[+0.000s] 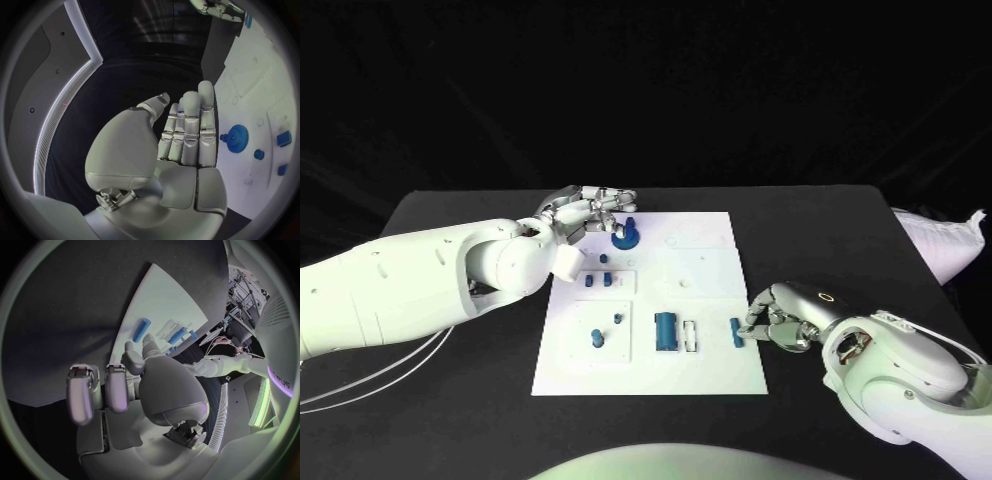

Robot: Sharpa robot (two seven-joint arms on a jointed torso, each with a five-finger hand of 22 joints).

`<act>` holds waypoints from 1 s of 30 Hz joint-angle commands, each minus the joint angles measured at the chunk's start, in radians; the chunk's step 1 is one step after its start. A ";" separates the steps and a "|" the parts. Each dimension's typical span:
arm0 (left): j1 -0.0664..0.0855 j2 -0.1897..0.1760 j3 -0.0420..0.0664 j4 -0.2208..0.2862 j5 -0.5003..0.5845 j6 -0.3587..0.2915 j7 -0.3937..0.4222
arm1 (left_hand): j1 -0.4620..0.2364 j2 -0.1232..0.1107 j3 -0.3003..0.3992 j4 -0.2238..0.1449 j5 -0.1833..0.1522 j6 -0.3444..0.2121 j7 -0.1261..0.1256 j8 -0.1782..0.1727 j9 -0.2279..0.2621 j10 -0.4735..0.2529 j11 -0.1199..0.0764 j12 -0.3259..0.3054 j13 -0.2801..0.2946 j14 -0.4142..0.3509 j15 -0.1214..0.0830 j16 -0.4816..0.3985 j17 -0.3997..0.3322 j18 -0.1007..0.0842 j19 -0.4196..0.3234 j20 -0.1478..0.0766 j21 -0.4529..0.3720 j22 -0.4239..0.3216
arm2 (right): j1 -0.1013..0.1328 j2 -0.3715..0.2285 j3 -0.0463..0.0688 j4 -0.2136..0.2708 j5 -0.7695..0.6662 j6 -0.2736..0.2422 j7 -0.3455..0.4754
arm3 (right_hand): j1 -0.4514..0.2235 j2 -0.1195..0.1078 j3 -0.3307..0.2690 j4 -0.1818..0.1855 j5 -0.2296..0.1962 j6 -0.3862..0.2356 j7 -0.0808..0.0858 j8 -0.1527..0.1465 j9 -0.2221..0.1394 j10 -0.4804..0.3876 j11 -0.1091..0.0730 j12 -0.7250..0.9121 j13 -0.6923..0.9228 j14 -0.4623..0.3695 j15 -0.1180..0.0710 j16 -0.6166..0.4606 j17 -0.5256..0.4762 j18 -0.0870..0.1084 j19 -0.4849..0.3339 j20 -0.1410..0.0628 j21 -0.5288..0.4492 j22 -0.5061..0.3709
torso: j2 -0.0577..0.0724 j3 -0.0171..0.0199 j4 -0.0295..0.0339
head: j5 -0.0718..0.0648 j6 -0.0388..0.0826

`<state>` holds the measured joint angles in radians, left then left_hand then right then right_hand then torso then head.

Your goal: Assemble the parts on the task board

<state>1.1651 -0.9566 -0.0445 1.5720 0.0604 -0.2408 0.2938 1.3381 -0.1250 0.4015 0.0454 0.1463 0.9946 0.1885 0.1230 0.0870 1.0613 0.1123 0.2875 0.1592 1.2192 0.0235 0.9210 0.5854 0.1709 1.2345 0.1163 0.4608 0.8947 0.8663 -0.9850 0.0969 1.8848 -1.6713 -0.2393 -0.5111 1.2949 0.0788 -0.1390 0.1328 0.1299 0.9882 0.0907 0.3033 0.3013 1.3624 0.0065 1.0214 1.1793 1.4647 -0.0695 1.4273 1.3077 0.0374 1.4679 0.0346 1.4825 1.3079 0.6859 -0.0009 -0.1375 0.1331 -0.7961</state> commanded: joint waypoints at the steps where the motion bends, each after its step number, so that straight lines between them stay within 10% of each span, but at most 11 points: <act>1: 0.000 0.000 0.000 0.002 -0.005 0.018 0.004 | 0.005 0.005 -0.002 -0.004 0.001 -0.006 -0.001 0.005 -0.001 -0.008 -0.002 0.007 0.001 -0.004 0.000 0.004 -0.002 0.011 0.004 0.005 -0.005 -0.001 | -0.005 0.013 0.000 -0.012 -0.040 0.031 0.004 | -0.011 -0.002 -0.001 0.008 0.004 0.010 -0.001 -0.006 -0.002 0.001 0.001 0.001 0.001 0.062 0.005 -0.006 0.029 -0.004 0.050 0.005 -0.005 0.115 | 0.000 -0.0013 0.0004 | 0.003 -0.002; 30: 0.000 -0.002 0.000 0.004 -0.005 0.019 0.002 | 0.005 0.005 -0.002 -0.004 0.001 -0.006 -0.001 0.005 -0.001 -0.008 -0.002 0.007 0.001 -0.004 0.000 0.004 -0.002 0.011 0.004 0.005 -0.005 -0.001 | -0.008 0.102 -0.026 -0.075 -0.182 0.191 -0.077 | 0.057 -0.042 0.027 -0.034 -0.038 0.042 -0.007 -0.029 -0.017 0.000 -0.005 -0.004 0.006 0.064 0.000 -0.004 0.037 -0.005 0.052 0.003 -0.001 0.122 | -0.001 -0.0006 -0.0020 | 0.014 -0.014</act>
<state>1.1651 -0.9589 -0.0446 1.5738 0.0604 -0.2404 0.2913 1.3381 -0.1250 0.4015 0.0454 0.1463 0.9946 0.1885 0.1230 0.0872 1.0613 0.1123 0.2875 0.1589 1.2192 0.0235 0.9210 0.5855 0.1710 1.2345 0.1163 0.4608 0.8948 0.8709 -0.8857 0.0844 1.8255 -1.8063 -0.1564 -0.5445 1.3446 0.0349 -0.1111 0.1044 0.0947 1.0247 0.0838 0.2806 0.2974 1.3624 0.0065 1.0214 1.1841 1.4647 -0.0696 1.4235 1.3074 0.0374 1.4679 0.0345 1.4825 1.3075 0.6846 -0.0014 -0.1387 0.1463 -0.8094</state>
